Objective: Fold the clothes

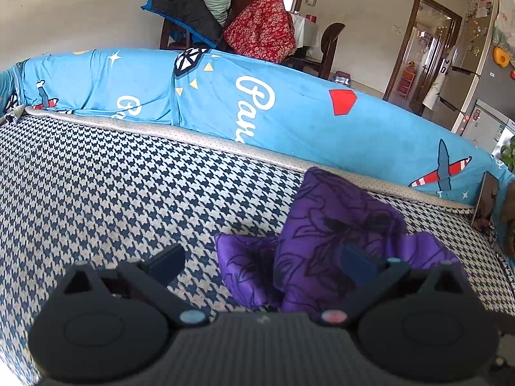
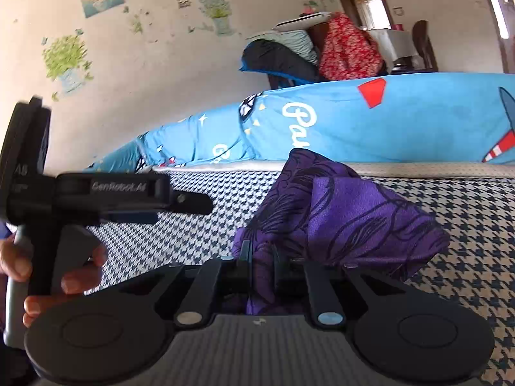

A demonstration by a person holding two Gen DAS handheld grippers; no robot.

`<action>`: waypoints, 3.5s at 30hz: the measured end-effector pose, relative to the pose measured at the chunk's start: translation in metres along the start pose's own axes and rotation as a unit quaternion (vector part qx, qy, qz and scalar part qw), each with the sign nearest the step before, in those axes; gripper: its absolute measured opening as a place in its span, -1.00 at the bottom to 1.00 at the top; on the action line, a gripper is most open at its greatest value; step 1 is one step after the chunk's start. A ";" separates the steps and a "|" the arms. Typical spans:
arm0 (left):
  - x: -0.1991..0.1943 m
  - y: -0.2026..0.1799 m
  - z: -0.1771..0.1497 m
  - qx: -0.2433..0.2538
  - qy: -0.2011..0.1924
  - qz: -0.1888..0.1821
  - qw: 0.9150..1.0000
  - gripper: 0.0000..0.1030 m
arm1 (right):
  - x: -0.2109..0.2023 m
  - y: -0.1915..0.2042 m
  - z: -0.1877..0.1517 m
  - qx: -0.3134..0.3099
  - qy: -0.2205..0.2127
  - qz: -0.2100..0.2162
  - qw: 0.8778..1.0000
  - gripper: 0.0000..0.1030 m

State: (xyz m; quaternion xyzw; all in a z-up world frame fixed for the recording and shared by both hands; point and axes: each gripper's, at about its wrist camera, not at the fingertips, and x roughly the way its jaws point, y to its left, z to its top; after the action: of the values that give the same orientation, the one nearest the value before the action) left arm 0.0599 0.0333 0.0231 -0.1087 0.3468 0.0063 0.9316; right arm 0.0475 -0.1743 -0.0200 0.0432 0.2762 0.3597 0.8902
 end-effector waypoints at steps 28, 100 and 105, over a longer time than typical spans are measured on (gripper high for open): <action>0.024 -0.064 -0.014 0.067 0.037 -0.067 0.995 1.00 | 0.015 0.070 -0.070 -0.168 0.094 0.040 0.980 -0.75; 0.103 -0.002 -0.034 -0.033 0.181 0.168 0.969 1.00 | -0.060 0.000 -0.019 -0.110 0.050 0.056 0.991 -0.67; 0.102 0.007 -0.040 -0.025 0.187 0.157 0.969 1.00 | -0.063 -0.036 0.002 -0.055 0.023 0.001 0.998 -0.57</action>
State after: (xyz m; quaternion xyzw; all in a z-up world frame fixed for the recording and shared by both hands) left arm 0.1110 0.0256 -0.0734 -0.0752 0.5273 0.1412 0.8345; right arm 0.0338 -0.2422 0.0012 -0.0141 0.2767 0.3759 0.8843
